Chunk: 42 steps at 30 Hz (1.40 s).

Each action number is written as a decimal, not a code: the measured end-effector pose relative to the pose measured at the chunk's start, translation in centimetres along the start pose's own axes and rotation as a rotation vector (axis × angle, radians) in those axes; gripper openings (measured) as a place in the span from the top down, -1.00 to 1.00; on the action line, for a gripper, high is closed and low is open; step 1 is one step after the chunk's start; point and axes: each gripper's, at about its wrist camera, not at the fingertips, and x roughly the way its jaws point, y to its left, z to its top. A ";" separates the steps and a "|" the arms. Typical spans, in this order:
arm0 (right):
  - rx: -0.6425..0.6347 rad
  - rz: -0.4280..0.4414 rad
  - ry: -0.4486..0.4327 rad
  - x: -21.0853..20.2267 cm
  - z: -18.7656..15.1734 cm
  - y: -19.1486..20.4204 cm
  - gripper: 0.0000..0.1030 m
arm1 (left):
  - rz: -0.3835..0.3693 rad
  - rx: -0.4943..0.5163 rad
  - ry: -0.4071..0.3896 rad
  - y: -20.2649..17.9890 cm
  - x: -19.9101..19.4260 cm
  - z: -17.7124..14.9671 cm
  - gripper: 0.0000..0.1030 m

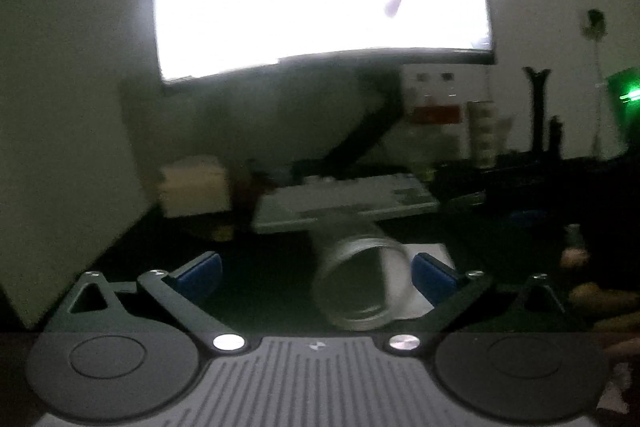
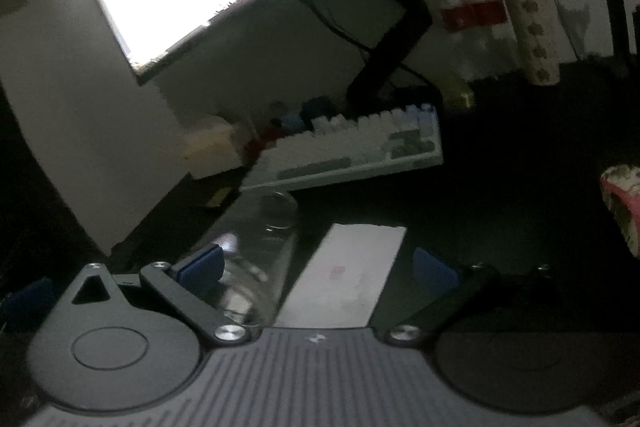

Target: Clean container

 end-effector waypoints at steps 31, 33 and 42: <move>-0.225 -0.148 0.121 -0.3 -2.7 3.7 -1.00 | -0.008 -0.185 0.231 1.1 2.6 -1.1 -0.99; -0.221 -0.157 0.130 -0.2 -2.8 3.4 -1.00 | -0.026 -0.162 0.239 0.6 2.8 -1.0 -0.99; -0.227 -0.169 0.100 -2.1 -3.2 3.3 -1.00 | -0.042 -0.154 0.275 0.2 3.6 -1.0 -0.99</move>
